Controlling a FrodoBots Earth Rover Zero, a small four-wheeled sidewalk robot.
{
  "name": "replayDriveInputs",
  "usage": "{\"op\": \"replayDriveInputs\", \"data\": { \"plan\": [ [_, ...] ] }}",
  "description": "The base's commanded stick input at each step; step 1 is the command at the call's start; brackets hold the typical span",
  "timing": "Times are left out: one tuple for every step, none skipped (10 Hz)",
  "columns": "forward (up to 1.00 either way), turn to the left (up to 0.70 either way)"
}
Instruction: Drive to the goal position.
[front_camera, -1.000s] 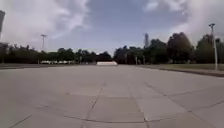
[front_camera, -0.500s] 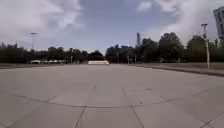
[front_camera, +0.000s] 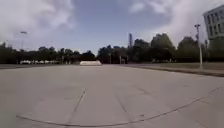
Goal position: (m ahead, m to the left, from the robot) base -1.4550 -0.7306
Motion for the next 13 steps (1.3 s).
{"op": "replayDriveInputs", "data": {
  "plan": [
    [1.00,-0.03],
    [1.00,0.00],
    [1.00,0.00],
    [1.00,0.00],
    [1.00,0.00],
    [1.00,0.00],
    [1.00,0.00],
    [1.00,0.00],
    [1.00,0.00],
    [1.00,0.00],
    [1.00,0.00],
    [1.00,0.00],
    [1.00,0.00]
  ]
}}
